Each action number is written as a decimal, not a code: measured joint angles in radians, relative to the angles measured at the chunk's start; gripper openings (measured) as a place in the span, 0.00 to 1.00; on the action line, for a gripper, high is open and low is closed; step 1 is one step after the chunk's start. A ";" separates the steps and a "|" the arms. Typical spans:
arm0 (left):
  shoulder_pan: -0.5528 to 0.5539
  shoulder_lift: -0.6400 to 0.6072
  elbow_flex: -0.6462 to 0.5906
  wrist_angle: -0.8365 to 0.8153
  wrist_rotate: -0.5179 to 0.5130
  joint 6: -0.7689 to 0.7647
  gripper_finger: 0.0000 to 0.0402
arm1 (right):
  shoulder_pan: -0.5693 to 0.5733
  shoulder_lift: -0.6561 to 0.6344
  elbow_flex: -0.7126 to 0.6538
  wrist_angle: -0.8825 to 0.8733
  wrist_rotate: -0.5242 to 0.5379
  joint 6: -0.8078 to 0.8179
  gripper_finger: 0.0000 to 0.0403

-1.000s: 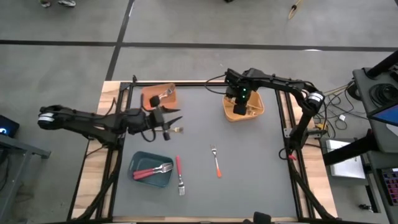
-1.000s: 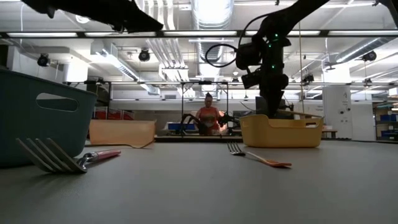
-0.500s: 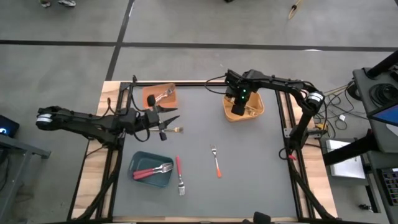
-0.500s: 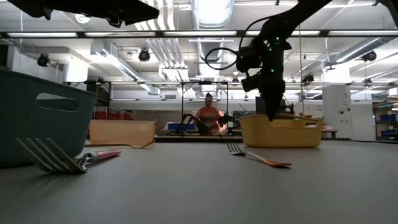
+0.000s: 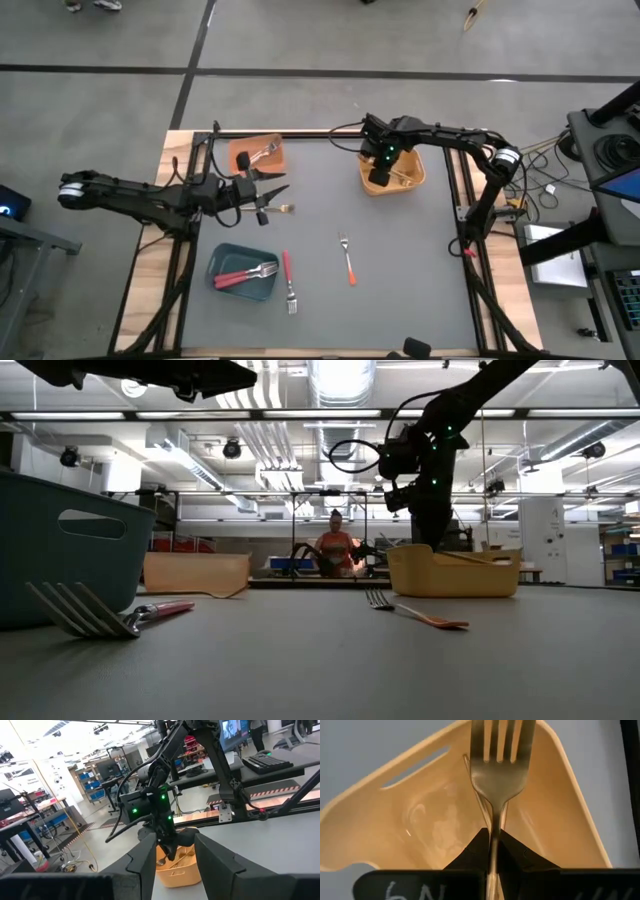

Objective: Sort silverware by color (type)
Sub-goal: Put the gold fork into the yellow bin

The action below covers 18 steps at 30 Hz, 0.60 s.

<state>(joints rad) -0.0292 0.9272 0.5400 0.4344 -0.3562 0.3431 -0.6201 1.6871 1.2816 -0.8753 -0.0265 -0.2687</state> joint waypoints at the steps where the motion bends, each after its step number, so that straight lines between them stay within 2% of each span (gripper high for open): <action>1: 0.000 0.000 0.000 0.000 0.000 0.000 0.29 | 0.000 0.000 0.000 0.000 0.000 0.000 0.03; 18: 0.000 0.000 0.002 0.000 0.000 -0.012 0.29 | 0.000 0.000 -0.020 -0.011 0.000 -0.016 0.03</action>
<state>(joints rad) -0.0292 0.9268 0.5415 0.4343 -0.3565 0.3314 -0.6201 1.6871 1.2613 -0.8860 -0.0265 -0.2844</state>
